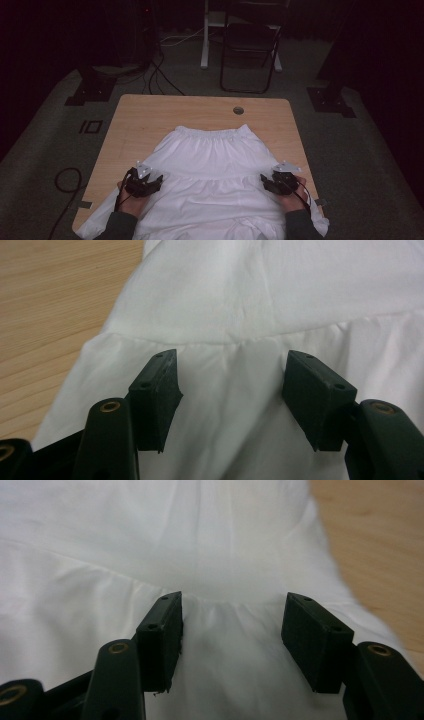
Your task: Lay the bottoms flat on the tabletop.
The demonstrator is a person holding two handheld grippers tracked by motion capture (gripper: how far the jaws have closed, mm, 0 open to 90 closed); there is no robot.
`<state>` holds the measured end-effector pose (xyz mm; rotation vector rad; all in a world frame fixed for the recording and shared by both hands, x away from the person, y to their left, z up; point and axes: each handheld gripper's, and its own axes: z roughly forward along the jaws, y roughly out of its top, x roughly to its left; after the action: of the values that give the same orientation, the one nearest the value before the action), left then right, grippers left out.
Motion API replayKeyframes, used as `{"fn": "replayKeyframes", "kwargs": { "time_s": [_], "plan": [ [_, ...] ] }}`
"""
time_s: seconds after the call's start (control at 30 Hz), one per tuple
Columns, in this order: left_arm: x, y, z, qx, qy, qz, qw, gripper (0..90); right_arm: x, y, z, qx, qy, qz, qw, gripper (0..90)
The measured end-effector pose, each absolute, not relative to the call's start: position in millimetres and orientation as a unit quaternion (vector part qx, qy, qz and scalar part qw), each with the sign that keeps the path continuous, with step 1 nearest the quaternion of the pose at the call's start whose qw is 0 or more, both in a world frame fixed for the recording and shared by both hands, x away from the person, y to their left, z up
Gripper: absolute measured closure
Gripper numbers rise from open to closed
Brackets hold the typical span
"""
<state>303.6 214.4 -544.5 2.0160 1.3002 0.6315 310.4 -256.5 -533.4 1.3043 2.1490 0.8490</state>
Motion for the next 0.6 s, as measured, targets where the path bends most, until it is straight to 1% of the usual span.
{"fn": "replayKeyframes", "kwargs": {
  "time_s": [0.07, 0.17, 0.4, 0.5, 0.6],
  "plan": [
    [308.6, 216.7, -544.9, 0.762, 0.507, 0.229, 0.331, 39.4, 316.3, -253.9, -540.9, 0.478, 0.79, 0.3, 0.24, 40.0],
    [314.8, 216.9, -545.0, 0.761, 0.509, 0.231, 0.33, 39.2, 323.1, -256.4, -543.4, 0.484, 0.781, 0.318, 0.233, 39.7],
    [338.1, 218.7, -544.8, 0.755, 0.518, 0.234, 0.328, 39.5, 341.8, -257.6, -547.8, 0.48, 0.772, 0.337, 0.244, 39.6],
    [349.7, 220.0, -544.6, 0.754, 0.519, 0.235, 0.327, 39.5, 358.6, -255.3, -547.9, 0.485, 0.769, 0.336, 0.247, 39.6],
    [363.1, 222.0, -544.3, 0.755, 0.518, 0.235, 0.326, 39.5, 366.4, -254.2, -547.8, 0.486, 0.768, 0.335, 0.249, 39.6]
  ]
}}
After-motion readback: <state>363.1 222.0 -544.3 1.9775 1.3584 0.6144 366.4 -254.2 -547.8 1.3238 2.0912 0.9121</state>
